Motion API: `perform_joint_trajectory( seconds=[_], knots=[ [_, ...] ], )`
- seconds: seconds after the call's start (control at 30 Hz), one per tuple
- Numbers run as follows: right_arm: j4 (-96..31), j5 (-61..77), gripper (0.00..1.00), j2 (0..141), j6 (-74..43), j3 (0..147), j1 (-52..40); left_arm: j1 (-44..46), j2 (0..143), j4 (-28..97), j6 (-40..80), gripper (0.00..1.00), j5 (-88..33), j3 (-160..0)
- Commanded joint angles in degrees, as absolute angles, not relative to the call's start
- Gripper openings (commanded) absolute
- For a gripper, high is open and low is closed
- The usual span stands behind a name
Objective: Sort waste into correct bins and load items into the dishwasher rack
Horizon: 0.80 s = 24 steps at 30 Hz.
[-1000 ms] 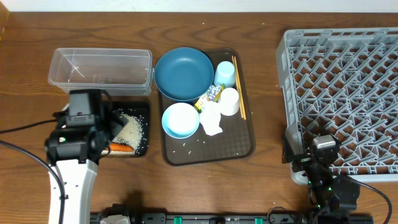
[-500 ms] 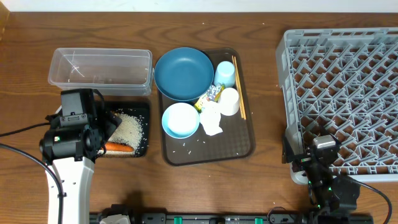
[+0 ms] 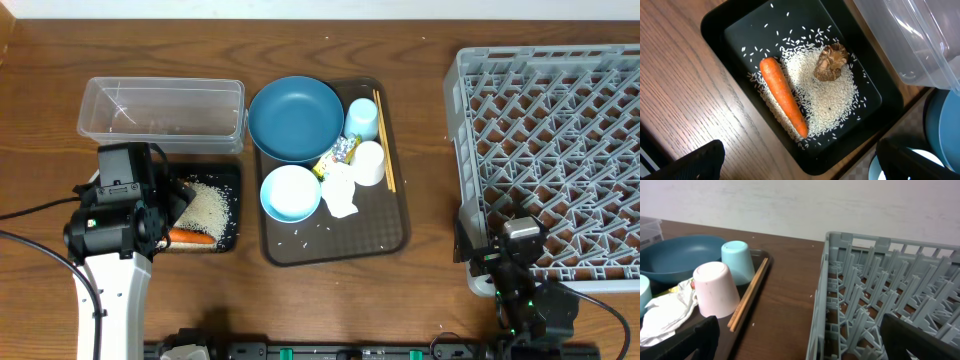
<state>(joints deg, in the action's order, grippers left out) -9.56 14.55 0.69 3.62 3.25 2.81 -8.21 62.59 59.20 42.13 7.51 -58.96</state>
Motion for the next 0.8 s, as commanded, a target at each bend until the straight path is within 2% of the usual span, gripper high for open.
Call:
perform_joint_trajectory(
  seconds=[0.0, 0.17, 0.37, 0.47, 0.77],
  knots=[
    [-9.65, 12.93, 0.99, 0.51, 4.38, 3.05, 3.03, -8.51, 62.85, 59.53, 41.6, 0.98, 8.01, -59.13],
    [-6.2, 17.02, 0.99, 0.49, 4.05, 3.05, 3.03, -8.51, 62.85, 59.53, 41.6, 0.98, 8.01, -59.13],
    [6.52, 42.89, 0.99, 0.49, -8.88, 3.05, 3.03, -8.51, 62.85, 59.53, 41.6, 0.98, 8.01, -59.13],
    [14.39, 50.98, 0.99, 0.49, -14.11, 3.05, 3.03, -8.51, 62.85, 59.53, 41.6, 0.98, 8.03, -59.13],
    [28.8, 53.89, 0.99, 0.49, -23.33, 3.05, 3.03, -8.51, 62.85, 59.53, 41.6, 0.98, 8.01, -59.13]
  ],
)
